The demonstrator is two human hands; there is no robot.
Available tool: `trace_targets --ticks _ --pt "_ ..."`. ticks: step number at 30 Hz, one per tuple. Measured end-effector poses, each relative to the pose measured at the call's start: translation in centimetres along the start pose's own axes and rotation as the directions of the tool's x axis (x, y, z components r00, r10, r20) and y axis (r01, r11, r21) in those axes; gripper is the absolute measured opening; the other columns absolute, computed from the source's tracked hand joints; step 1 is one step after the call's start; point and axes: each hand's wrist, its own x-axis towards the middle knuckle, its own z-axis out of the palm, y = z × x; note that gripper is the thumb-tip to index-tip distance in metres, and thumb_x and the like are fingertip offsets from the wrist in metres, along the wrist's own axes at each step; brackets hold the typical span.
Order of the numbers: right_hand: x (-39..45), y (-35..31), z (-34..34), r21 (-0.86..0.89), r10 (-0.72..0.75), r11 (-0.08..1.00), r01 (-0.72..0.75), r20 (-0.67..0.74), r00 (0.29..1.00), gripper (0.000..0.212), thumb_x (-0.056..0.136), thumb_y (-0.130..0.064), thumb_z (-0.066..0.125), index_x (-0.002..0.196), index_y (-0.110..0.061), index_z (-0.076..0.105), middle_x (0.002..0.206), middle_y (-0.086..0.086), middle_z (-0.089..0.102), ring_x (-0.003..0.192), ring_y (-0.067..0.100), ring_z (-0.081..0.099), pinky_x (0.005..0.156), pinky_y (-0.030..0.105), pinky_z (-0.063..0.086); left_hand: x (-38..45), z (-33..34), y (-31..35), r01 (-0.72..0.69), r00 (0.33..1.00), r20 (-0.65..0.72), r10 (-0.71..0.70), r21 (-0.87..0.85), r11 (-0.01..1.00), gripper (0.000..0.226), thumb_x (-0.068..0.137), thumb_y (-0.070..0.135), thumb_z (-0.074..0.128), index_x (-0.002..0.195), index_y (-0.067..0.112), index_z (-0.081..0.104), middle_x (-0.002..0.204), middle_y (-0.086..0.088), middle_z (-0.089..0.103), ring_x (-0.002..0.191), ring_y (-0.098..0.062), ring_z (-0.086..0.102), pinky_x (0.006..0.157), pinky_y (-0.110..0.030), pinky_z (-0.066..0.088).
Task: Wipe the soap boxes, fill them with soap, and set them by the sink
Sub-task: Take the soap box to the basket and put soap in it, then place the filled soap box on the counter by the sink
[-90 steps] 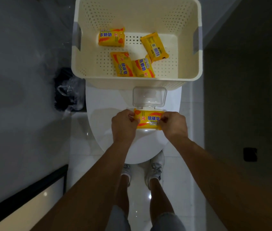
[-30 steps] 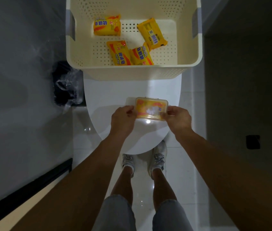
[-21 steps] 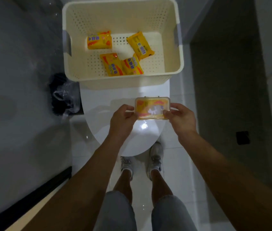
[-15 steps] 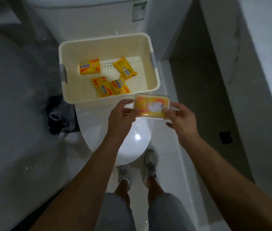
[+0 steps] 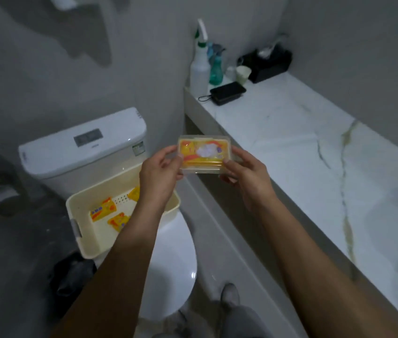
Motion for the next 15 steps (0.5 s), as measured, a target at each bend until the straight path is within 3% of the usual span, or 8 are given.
trace_targets --ticks 2,5,10,15 --pt "-0.6 -2.0 -1.5 0.019 -0.023 1.000 0.024 -0.045 0.999 0.030 0.091 -0.001 0.067 0.114 -0.020 0.070 0.087 0.005 0.076 0.084 0.021 0.072 0.075 0.029 0.062 0.1 1.6 1.8 -0.025 0.998 0.063 0.027 -0.027 0.999 0.022 0.092 0.023 0.065 0.114 0.027 0.070 0.088 0.002 0.073 0.067 -0.006 0.068 0.066 -0.027 0.059" --pt "-1.3 -4.5 -4.3 0.030 -0.022 0.999 0.025 -0.104 0.994 0.039 0.092 -0.006 0.068 0.130 -0.014 0.065 0.105 0.015 0.073 0.097 0.026 0.072 0.081 0.033 0.061 -0.2 4.7 3.9 -0.045 0.986 0.154 0.055 -0.073 0.996 0.020 0.093 0.018 0.065 0.101 0.036 0.068 0.082 0.007 0.073 0.064 -0.001 0.067 0.060 -0.021 0.056" --pt "-1.6 -6.5 -10.3 0.073 -0.039 0.996 0.054 -0.192 0.981 0.039 0.092 -0.006 0.068 0.130 -0.016 0.065 0.104 0.014 0.073 0.099 0.028 0.072 0.088 0.039 0.060 -0.8 10.7 6.1 -0.011 0.964 0.263 0.027 -0.064 0.998 0.028 0.093 0.019 0.066 0.120 0.023 0.069 0.100 -0.003 0.072 0.084 -0.014 0.071 0.067 -0.025 0.058" --pt "-0.7 -8.3 -17.5 0.107 -0.057 0.990 0.088 -0.263 0.963 0.040 0.092 -0.006 0.069 0.130 -0.016 0.064 0.099 0.010 0.075 0.090 0.022 0.075 0.079 0.033 0.062 -1.4 18.3 7.9 -0.032 0.942 0.333 0.035 -0.016 0.999 0.027 0.092 0.022 0.066 0.119 0.026 0.070 0.098 -0.003 0.072 0.083 -0.016 0.072 0.070 -0.028 0.061"
